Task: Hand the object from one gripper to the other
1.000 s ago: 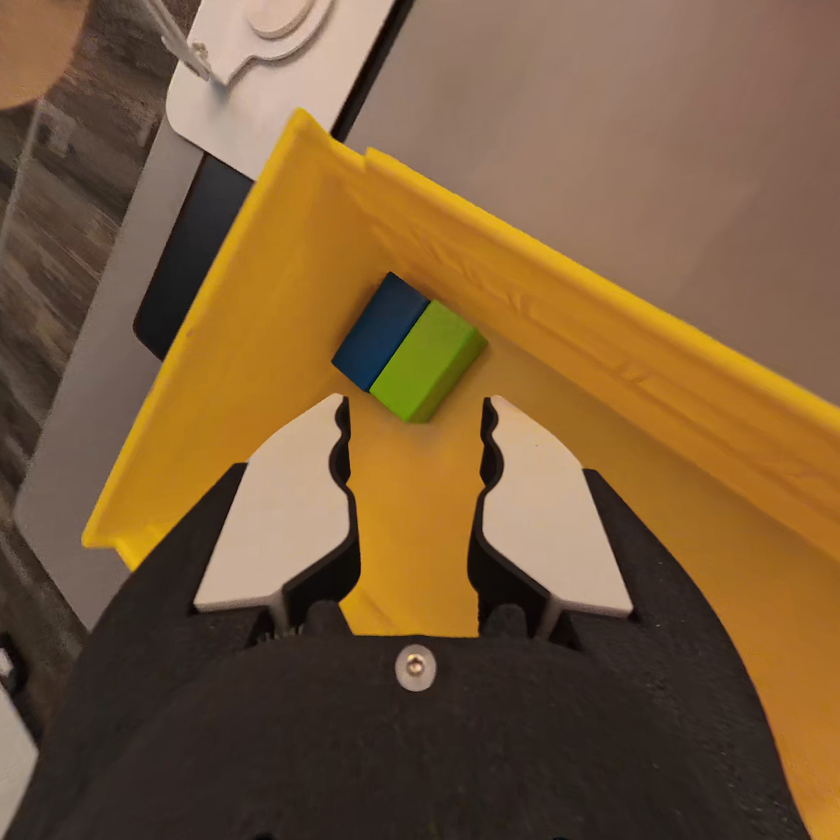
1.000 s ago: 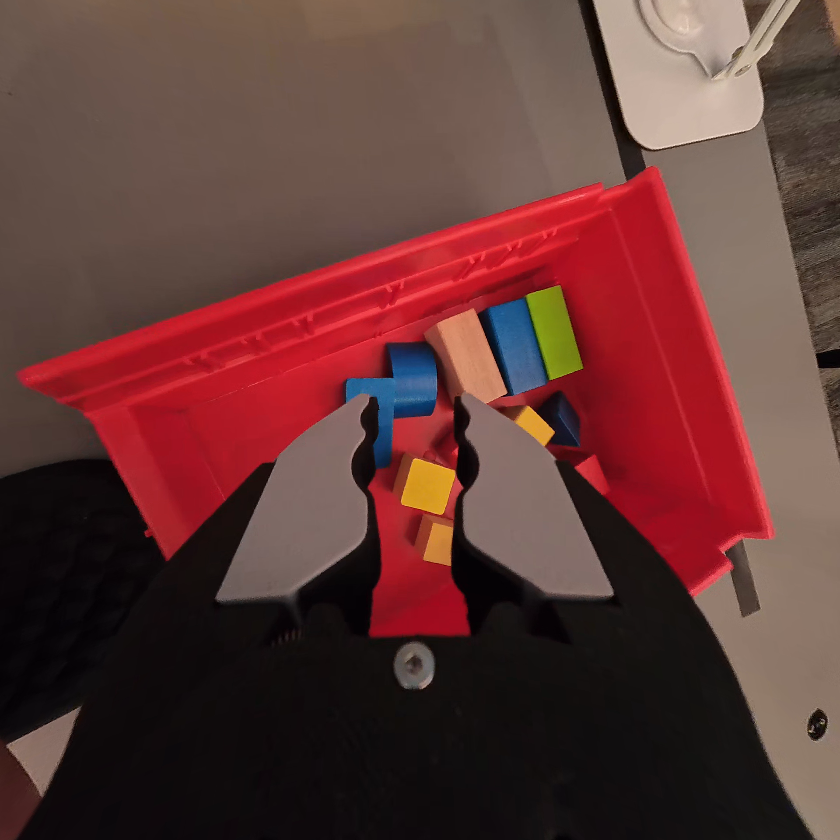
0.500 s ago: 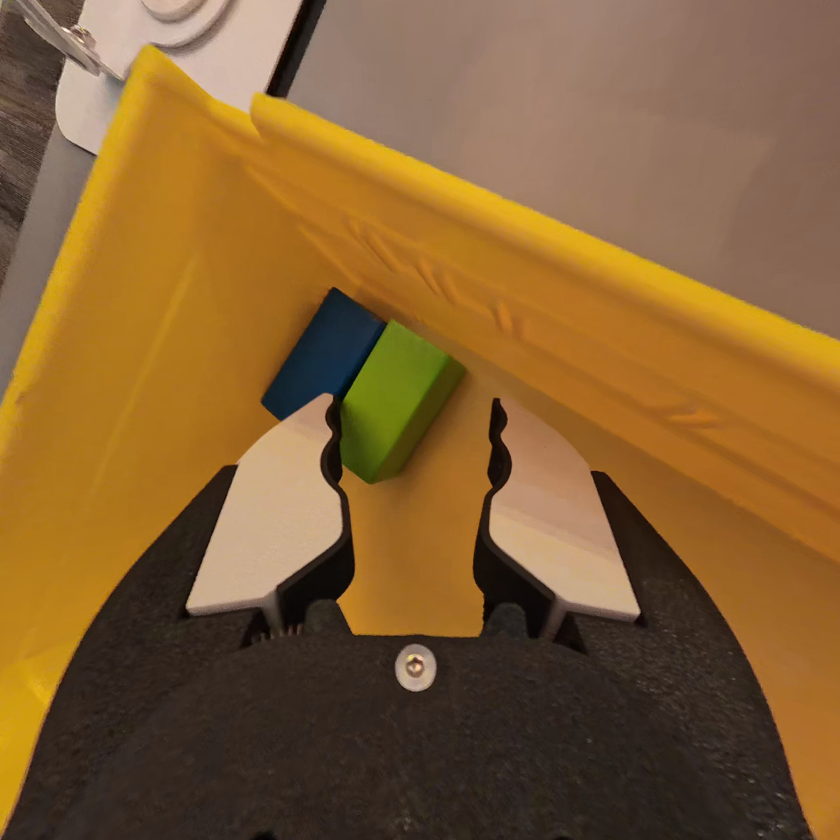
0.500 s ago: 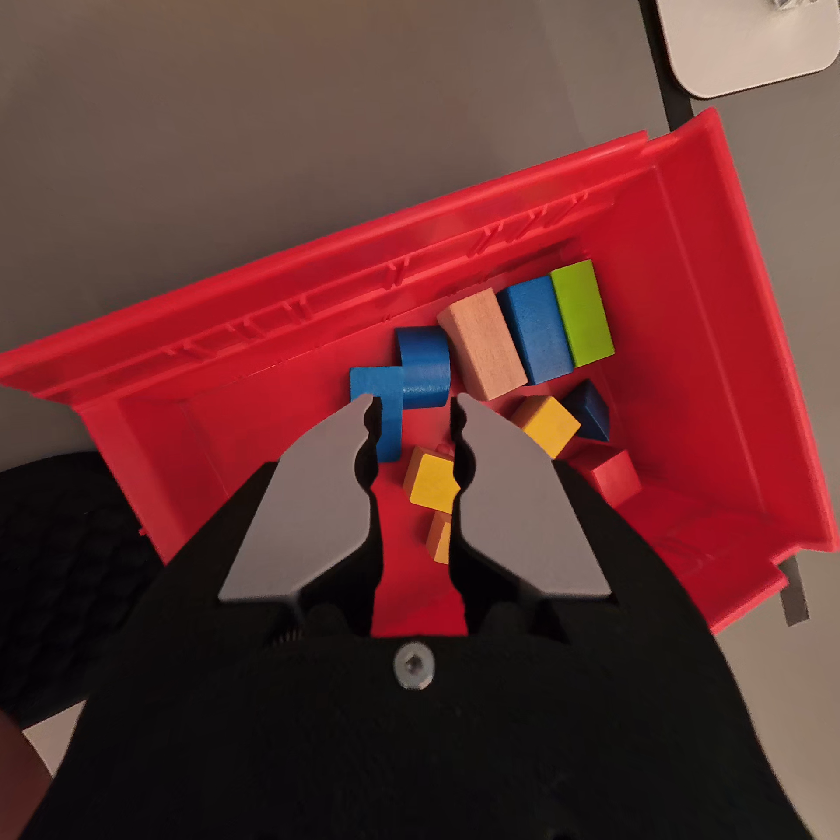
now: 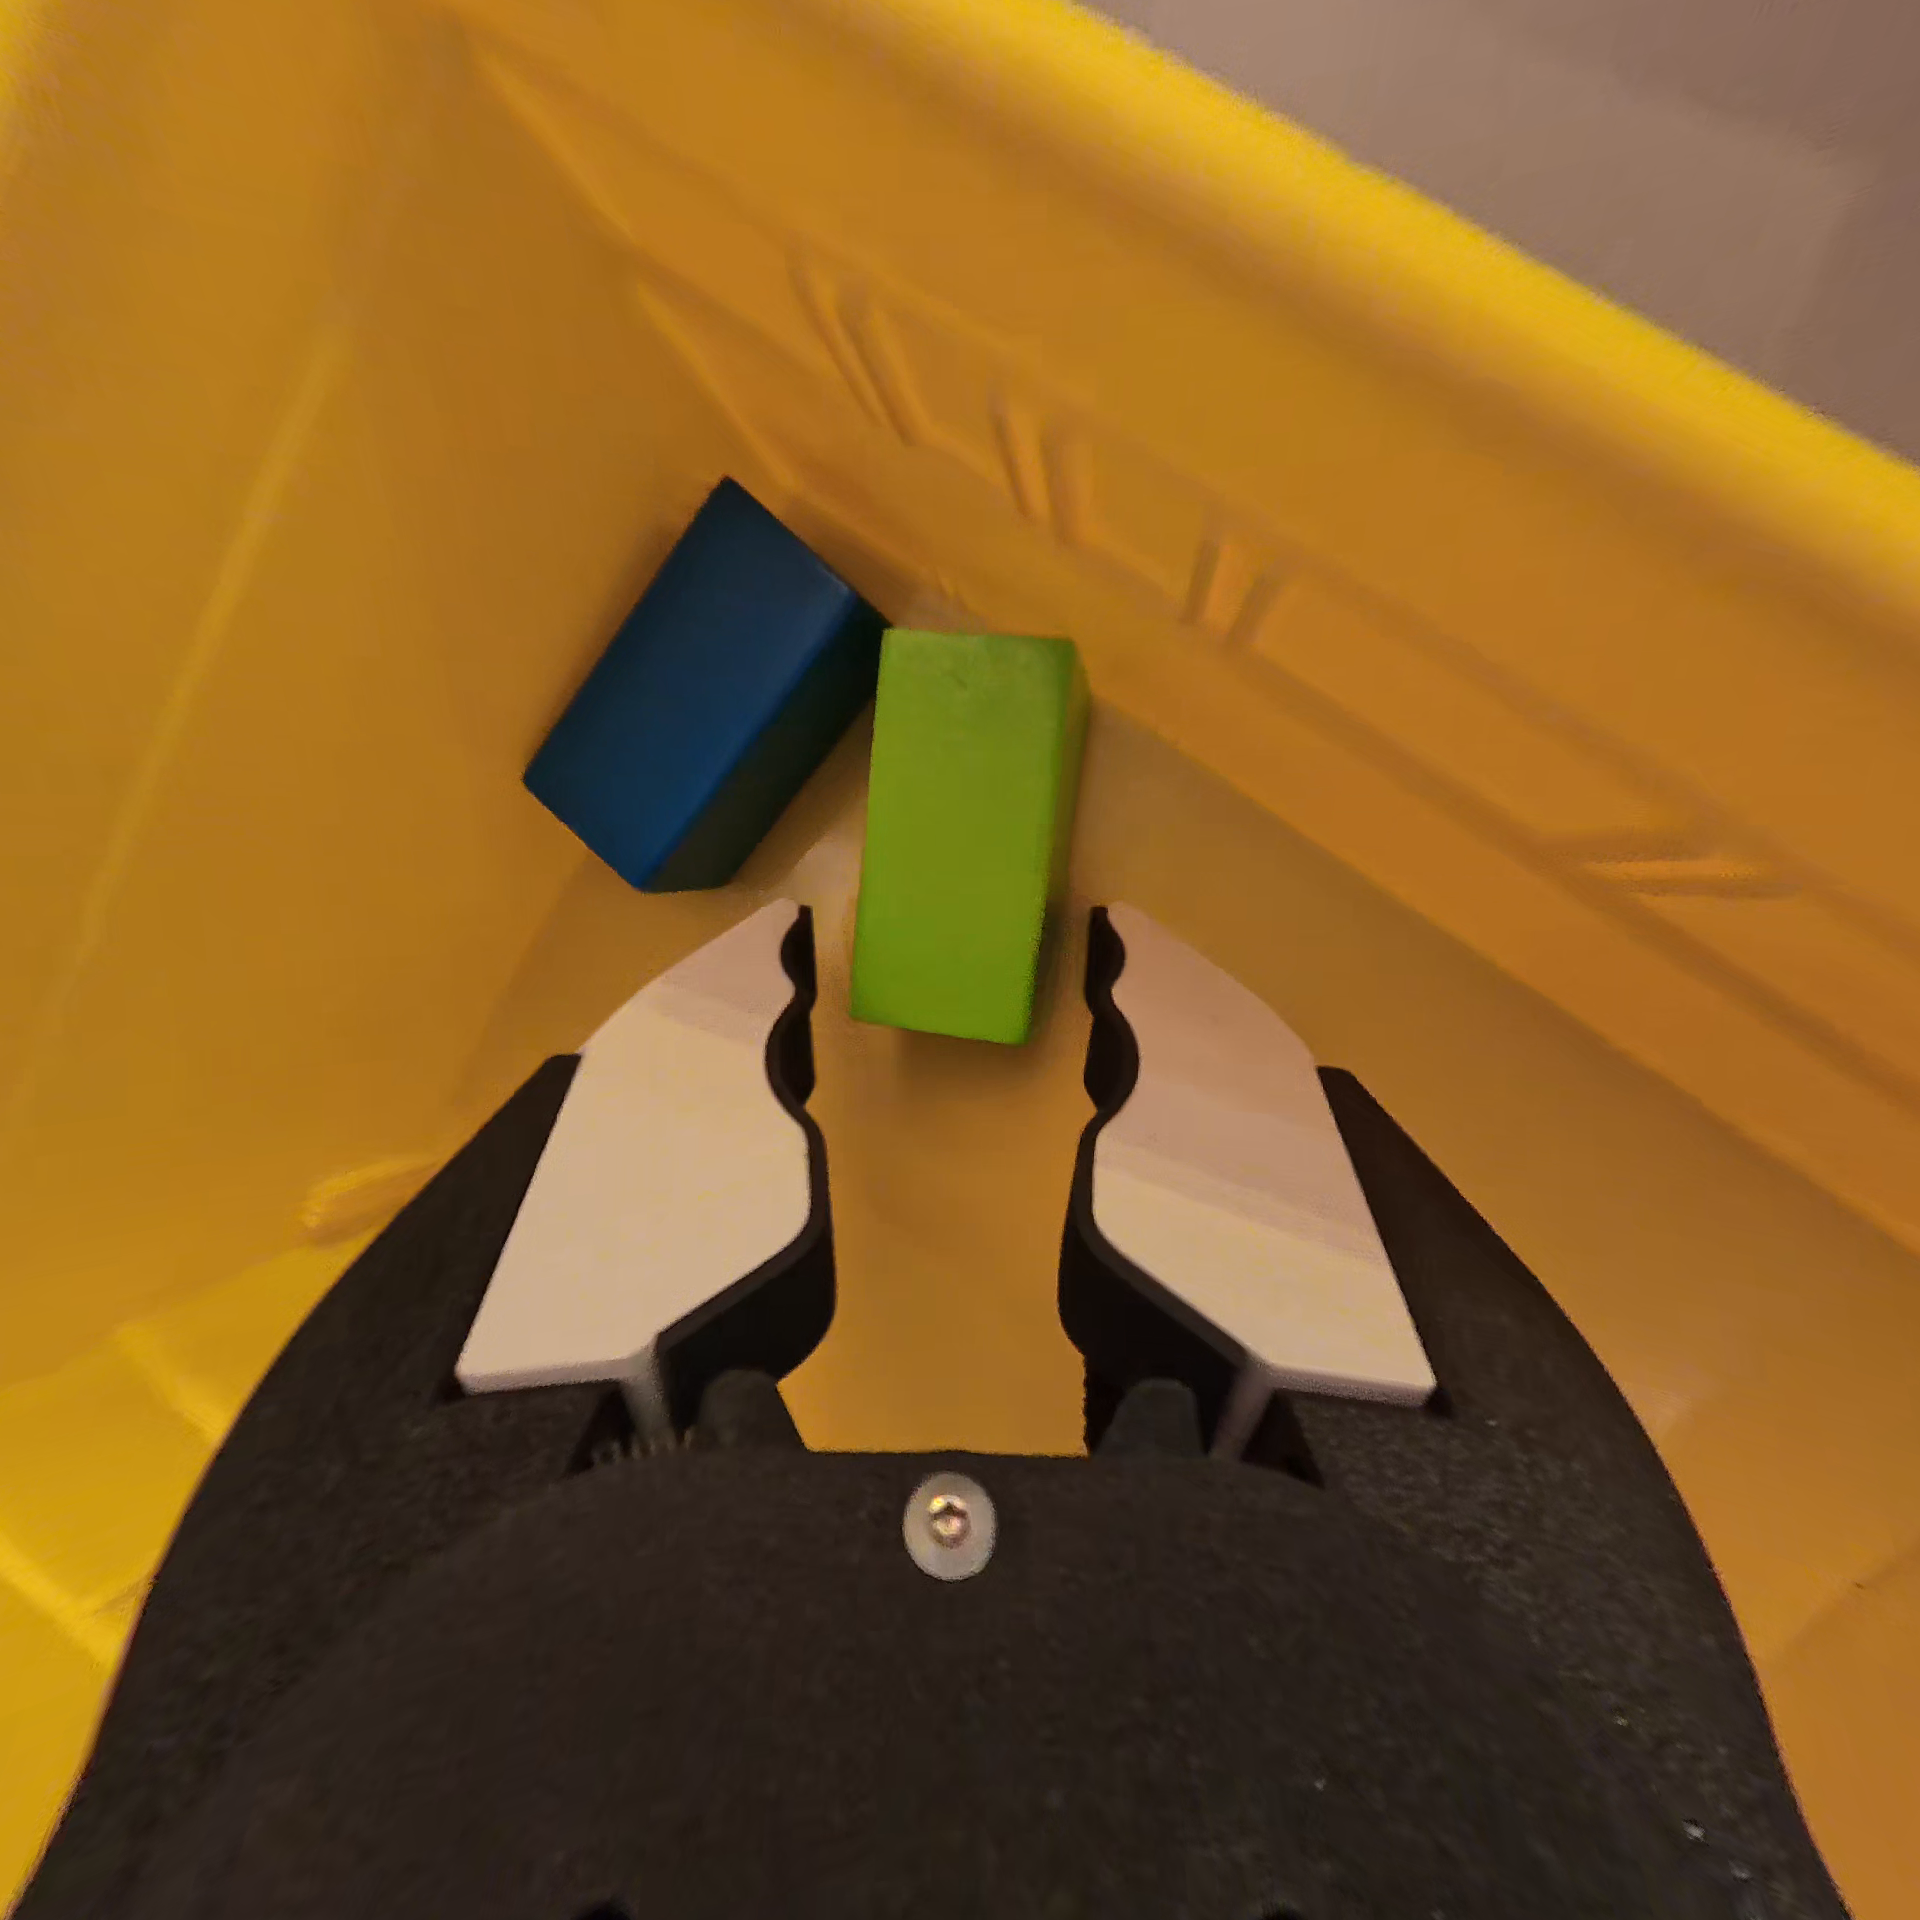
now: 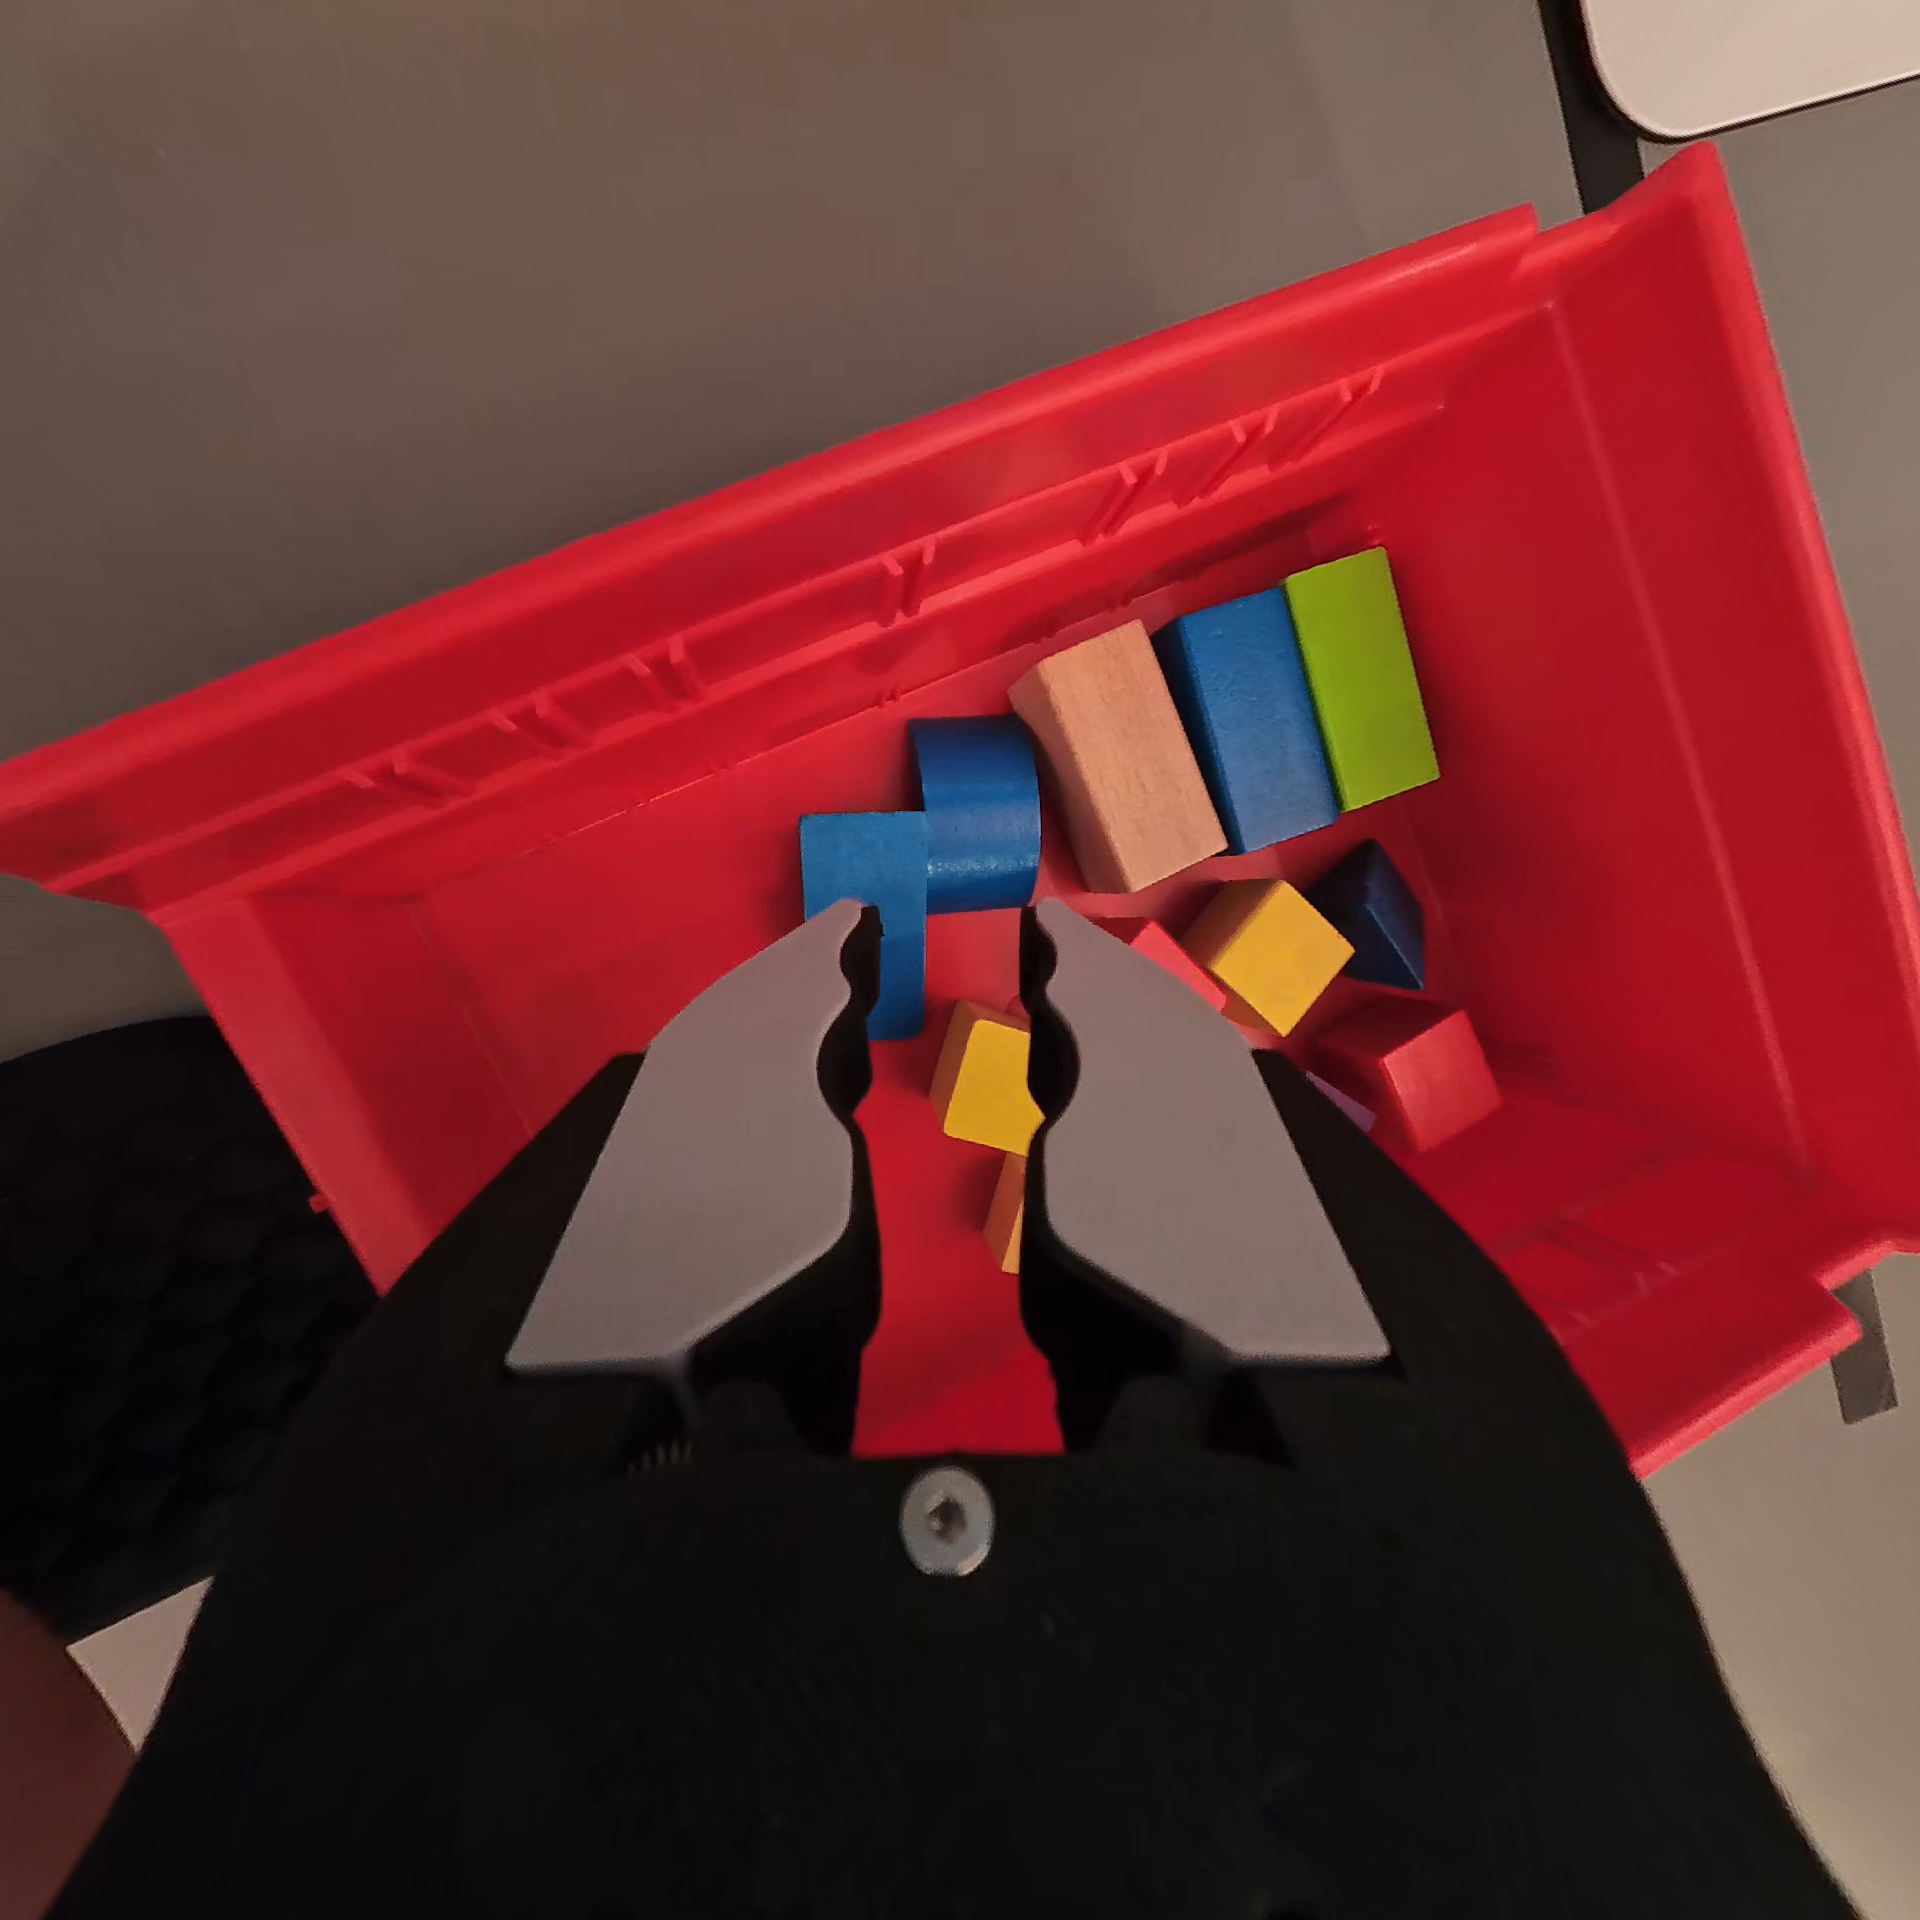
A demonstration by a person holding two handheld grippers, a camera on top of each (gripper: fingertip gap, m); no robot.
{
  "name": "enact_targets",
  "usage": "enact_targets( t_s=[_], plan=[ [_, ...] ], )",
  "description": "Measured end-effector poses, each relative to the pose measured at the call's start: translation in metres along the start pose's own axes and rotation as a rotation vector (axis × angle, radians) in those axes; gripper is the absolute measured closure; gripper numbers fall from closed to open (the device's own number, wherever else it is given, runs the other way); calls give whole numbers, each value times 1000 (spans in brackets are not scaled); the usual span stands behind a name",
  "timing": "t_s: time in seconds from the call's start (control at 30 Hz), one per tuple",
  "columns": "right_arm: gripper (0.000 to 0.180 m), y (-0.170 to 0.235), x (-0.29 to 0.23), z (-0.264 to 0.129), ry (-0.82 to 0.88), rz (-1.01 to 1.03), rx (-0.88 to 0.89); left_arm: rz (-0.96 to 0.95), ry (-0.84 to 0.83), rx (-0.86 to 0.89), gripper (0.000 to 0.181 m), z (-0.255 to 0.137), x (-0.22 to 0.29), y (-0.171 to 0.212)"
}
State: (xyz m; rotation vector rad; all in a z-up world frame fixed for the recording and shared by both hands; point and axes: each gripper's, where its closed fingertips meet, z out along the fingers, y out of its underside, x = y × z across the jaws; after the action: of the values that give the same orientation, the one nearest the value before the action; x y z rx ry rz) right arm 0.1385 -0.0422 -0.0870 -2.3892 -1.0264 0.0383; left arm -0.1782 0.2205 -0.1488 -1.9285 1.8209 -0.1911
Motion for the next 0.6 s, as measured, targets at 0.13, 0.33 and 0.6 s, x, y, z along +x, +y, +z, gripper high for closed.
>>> enact_targets(
  t_s=[0.13, 0.33, 0.6],
  plan=[
    [155, 1, -1, 0, -7, 1, -3, -7, 22, 5, 145, -1, 3, -2],
    [156, 1, 0, 0, -1, 0, -3, -40, 9, -13, 146, -23, -4, 4],
    [156, -32, 11, -19, 137, -78, 103, -33, -39, 196, 146, -102, -6, -25]
  ],
)
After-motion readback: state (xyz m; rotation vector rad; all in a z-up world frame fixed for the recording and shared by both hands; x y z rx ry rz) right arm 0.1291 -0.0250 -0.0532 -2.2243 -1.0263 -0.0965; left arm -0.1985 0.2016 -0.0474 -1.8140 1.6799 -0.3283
